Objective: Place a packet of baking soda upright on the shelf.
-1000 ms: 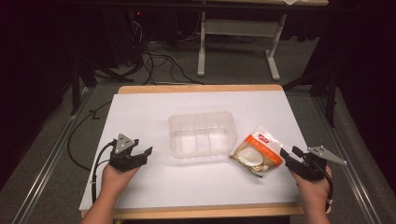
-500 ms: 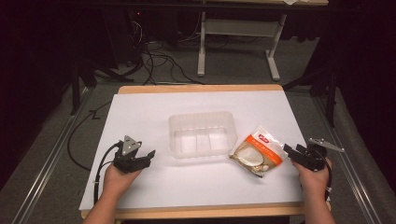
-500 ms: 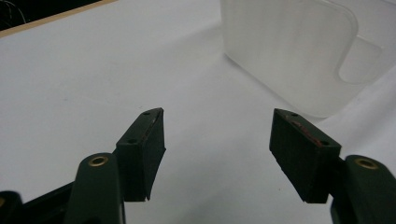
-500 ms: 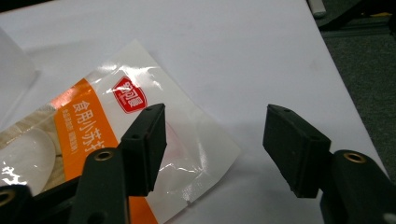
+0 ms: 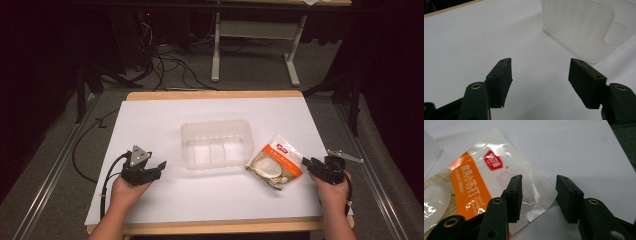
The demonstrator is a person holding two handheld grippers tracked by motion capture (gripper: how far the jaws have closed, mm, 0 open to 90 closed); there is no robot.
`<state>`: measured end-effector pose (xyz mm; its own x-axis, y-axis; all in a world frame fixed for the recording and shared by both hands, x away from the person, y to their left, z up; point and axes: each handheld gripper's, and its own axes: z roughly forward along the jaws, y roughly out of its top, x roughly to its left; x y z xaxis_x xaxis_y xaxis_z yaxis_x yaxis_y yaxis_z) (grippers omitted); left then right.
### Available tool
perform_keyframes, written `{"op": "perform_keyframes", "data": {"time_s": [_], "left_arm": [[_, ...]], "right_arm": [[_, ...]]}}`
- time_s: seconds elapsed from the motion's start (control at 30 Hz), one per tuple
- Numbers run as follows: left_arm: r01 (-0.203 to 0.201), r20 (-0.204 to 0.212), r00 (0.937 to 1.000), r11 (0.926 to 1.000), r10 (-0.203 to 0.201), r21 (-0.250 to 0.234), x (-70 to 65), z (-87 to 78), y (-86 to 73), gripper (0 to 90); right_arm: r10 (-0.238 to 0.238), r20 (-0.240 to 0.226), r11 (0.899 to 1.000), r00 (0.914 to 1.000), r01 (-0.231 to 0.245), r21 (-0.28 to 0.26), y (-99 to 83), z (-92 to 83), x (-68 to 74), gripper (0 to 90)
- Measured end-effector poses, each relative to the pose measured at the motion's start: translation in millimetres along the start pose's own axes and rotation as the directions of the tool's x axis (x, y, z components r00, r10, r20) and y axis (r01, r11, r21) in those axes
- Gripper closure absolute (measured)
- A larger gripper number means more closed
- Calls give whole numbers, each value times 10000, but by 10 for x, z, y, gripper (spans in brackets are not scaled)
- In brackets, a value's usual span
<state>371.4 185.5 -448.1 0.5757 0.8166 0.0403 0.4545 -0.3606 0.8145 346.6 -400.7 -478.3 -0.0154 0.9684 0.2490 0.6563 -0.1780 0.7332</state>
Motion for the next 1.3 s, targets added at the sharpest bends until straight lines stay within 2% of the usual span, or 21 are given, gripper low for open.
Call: {"op": "perform_keyframes", "data": {"time_s": [0.1, 0.27, 0.3, 0.47, 0.57, 0.6, 0.67, 0.8, 0.97, 1.0, 1.03, 1.1, 1.2, 1.3], "left_arm": [[57, -45, 10000, 9999, -58, -115, 7, -16, 3, 360], [73, -45, 10000, 9999, -74, -112, 8, -28, 2, 360], [90, -32, 10000, 9999, -90, -120, 2, -25, 1, 360], [-7, -37, 10000, 10000, 7, -89, -1, -12, 7, 361], [-86, 3, 10000, 9999, 86, -130, -6, -24, 9, 361], [-86, 3, 10000, 9999, 86, -130, -6, -24, 9, 360], [-96, 7, 10000, 9999, 97, -98, -7, -22, 8, 360], [-112, 17, 9999, 9998, 112, -134, -15, -23, 9, 360], [-109, 28, 9999, 9998, 109, -162, -17, -25, 13, 360], [-109, 28, 9999, 9998, 109, -162, -17, -25, 13, 360], [-144, 28, 9999, 9998, 145, -164, -19, -28, 13, 360], [-158, 44, 9999, 9997, 159, -177, -24, -33, 13, 361], [-171, 35, 9998, 9997, 171, -176, -31, -33, 12, 360], [-224, 61, 9997, 9996, 225, -183, -36, -36, 15, 361]], "right_arm": [[274, 194, 9996, 9994, -273, -60, 3, -4, -19, 564], [26, 153, 10000, 9999, -27, 27, 4, 4, 1, 545], [-15, 59, 10000, 10000, 15, 53, 3, 6, 3, 577], [65, -176, 9999, 9998, -63, 114, 0, 8, 3, 622], [102, -274, 9999, 9996, -99, 87, -8, -7, 6, 791], [102, -274, 9999, 9996, -99, 87, -8, -7, 6, 791], [39, -189, 9999, 9998, -37, 99, -13, -26, 15, 899], [7, -244, 9999, 9997, -11, -163, 2, -75, 19, 900], [-144, -366, 9957, 9992, 110, -916, 19, -267, 87, 900], [-144, -366, 9957, 9992, 110, -916, 19, -267, 87, 900], [-200, -485, 9922, 9986, 139, -1242, 32, -350, 113, 900], [-234, -694, 9878, 9973, 124, -1550, 50, -436, 140, 900], [-242, -870, 9836, 9959, 81, -1804, 66, -503, 171, 900], [-411, -1119, 9709, 9929, 132, -2391, 117, -631, 278, 900]]}}
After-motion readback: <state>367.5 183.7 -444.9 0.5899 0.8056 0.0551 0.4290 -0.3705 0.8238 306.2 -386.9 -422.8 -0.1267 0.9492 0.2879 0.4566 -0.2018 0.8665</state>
